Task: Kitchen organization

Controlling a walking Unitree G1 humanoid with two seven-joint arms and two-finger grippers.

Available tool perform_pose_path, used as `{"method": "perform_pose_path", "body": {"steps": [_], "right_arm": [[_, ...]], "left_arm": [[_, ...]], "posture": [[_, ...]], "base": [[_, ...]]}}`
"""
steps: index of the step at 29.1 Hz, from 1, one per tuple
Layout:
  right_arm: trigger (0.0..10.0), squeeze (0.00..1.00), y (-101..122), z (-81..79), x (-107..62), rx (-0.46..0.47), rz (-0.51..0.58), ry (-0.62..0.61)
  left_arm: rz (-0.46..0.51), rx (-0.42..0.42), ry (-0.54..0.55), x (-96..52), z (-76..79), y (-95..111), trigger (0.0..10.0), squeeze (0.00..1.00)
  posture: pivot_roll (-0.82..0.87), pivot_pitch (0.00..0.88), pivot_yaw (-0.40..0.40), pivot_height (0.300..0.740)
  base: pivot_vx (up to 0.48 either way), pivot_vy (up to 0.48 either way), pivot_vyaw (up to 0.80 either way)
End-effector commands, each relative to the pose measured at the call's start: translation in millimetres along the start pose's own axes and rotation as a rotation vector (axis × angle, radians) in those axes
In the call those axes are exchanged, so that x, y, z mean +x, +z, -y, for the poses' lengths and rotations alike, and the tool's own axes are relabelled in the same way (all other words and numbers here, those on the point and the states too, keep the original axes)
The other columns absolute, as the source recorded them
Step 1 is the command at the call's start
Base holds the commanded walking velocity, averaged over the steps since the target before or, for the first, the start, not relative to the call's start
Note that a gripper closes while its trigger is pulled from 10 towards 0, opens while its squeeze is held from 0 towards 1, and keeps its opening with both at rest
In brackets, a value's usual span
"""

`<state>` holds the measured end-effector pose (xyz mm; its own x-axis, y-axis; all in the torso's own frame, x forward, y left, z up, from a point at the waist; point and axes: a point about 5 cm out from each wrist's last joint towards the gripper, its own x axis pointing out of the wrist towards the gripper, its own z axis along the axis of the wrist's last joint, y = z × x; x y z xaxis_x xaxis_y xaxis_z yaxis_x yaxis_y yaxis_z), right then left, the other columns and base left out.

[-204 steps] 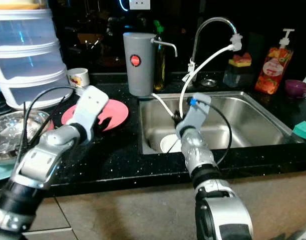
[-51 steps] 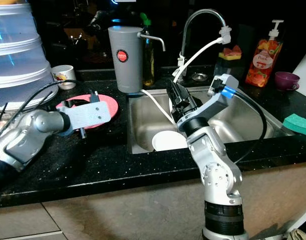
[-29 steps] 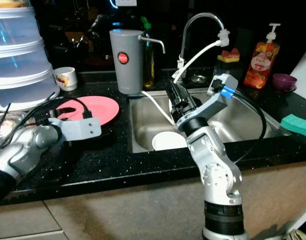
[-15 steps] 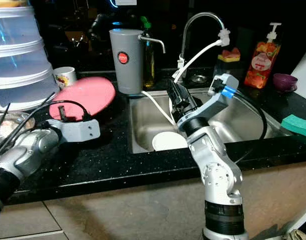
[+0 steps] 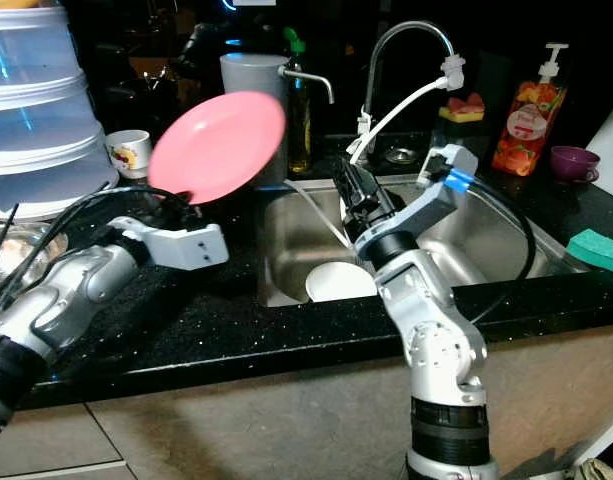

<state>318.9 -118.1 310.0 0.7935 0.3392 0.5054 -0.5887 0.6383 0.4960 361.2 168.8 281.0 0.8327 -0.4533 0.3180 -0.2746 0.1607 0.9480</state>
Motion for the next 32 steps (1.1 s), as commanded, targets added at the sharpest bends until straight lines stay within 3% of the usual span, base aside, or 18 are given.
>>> {"method": "perform_pose_path", "body": {"steps": [1, 2, 6, 11, 21, 26, 27, 28, 29, 30, 32], "right_arm": [[10.0, 0.00, 0.0, -2.7, 1.0, 0.033, -0.007, 0.026], [10.0, 0.00, 0.0, -2.7, 1.0, 0.033, -0.007, 0.026], [10.0, 0.00, -7.8, -12.4, 2.3, 0.209, -0.062, 0.118], [10.0, 0.00, -15.5, -13.9, 5.3, 0.303, -0.082, 0.107], [10.0, 0.00, -20.2, -11.0, 8.4, 0.340, -0.110, 0.078], [9.8, 0.00, -22.7, 0.6, 11.6, 0.342, -0.112, -0.014], [6.2, 0.00, -22.8, 4.1, 12.4, 0.344, -0.109, -0.039], [4.1, 0.00, -22.5, 7.2, 13.0, 0.345, -0.104, -0.058], [4.1, 0.00, -22.5, 7.2, 13.0, 0.345, -0.104, -0.058], [0.0, 0.00, -21.9, 10.4, 13.7, 0.345, -0.096, -0.077], [0.0, 0.00, -21.4, 12.2, 14.1, 0.346, -0.091, -0.088]], "left_arm": [[0.019, 0.010, 0.007, -3.0, 0.6, 1.3, 10.0, 0.00], [0.019, 0.010, 0.007, -3.0, 0.6, 1.3, 10.0, 0.00], [0.188, 0.007, 0.065, -0.4, -4.7, 30.1, 10.0, 0.00], [0.211, -0.022, 0.088, 3.0, -1.9, 39.0, 10.0, 0.00], [0.309, -0.066, 0.097, 0.3, 5.7, 62.7, 10.0, 0.00], [0.345, -0.068, 0.084, -4.3, 13.0, 68.8, 10.0, 0.00], [0.349, -0.066, 0.076, -5.2, 15.0, 69.3, 10.0, 0.00], [0.351, -0.066, 0.070, -6.3, 16.9, 69.6, 10.0, 0.00], [0.351, -0.066, 0.070, -6.3, 16.9, 69.6, 10.0, 0.00], [0.355, -0.065, 0.062, -7.2, 18.8, 69.9, 10.0, 0.00], [0.357, -0.064, 0.057, -7.7, 19.9, 70.1, 10.0, 0.00]], "posture": [[0.13, 0.074, -0.040, 0.740], [0.13, 0.074, -0.040, 0.740], [0.13, 0.075, -0.041, 0.740], [0.13, 0.073, -0.040, 0.740], [0.13, 0.068, -0.046, 0.740], [0.13, 0.065, -0.047, 0.740], [0.13, 0.065, -0.048, 0.740], [0.13, 0.065, -0.048, 0.740], [0.13, 0.065, -0.048, 0.740], [0.13, 0.064, -0.049, 0.740], [0.13, 0.064, -0.049, 0.740]], "base": [[0.000, 0.000, 0.00], [0.000, 0.000, 0.00], [0.000, 0.000, 0.00], [0.000, 0.000, 0.00], [0.000, 0.000, 0.00], [0.000, 0.000, 0.00], [0.000, 0.000, 0.00], [0.000, 0.000, 0.00], [0.000, 0.000, 0.00], [0.000, 0.000, 0.00], [0.000, 0.000, 0.00]]}}
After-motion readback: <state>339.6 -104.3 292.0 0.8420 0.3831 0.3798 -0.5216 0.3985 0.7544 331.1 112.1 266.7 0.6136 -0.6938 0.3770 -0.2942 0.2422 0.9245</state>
